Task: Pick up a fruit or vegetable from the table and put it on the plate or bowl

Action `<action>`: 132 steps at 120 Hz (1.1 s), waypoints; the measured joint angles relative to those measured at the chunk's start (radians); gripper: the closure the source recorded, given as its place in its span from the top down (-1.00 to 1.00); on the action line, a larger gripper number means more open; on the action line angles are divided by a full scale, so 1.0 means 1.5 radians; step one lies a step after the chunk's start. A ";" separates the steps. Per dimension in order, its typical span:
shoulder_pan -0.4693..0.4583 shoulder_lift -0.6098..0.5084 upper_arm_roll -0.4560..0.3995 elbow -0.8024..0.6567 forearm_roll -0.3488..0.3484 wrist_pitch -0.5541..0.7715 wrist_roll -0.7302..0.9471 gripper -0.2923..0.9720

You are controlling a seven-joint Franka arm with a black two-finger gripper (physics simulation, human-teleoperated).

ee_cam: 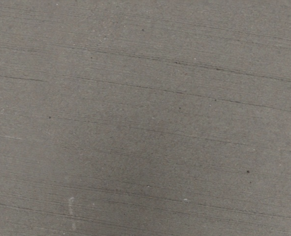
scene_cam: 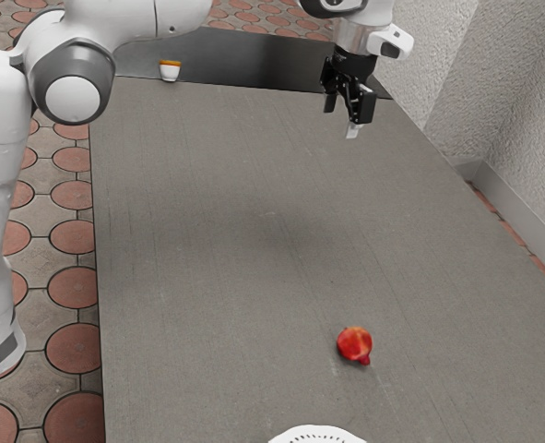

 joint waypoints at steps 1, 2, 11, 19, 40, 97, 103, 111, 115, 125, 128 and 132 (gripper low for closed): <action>0.000 0.000 0.000 0.000 0.000 0.000 0.000 0.54; 0.000 0.000 0.000 0.000 0.000 0.000 0.000 0.54; 0.000 0.000 0.000 0.000 0.000 0.000 -0.001 0.54; 0.000 0.000 0.000 0.001 0.000 0.000 -0.001 0.54; 0.001 -0.001 -0.002 0.007 -0.017 0.000 -0.003 0.54; -0.143 0.144 -0.169 0.016 -0.010 0.097 0.090 0.53; -0.157 0.146 -0.170 0.011 -0.010 0.103 0.099 0.53; -0.162 0.144 -0.171 -0.022 -0.009 0.108 0.110 0.53; -0.163 0.137 -0.168 -0.043 -0.008 0.109 0.118 0.53; -0.161 0.126 -0.163 -0.079 -0.005 0.109 0.137 0.53; -0.161 0.125 -0.162 -0.086 -0.004 0.108 0.143 0.53; -0.161 0.123 -0.162 -0.098 -0.004 0.107 0.152 0.53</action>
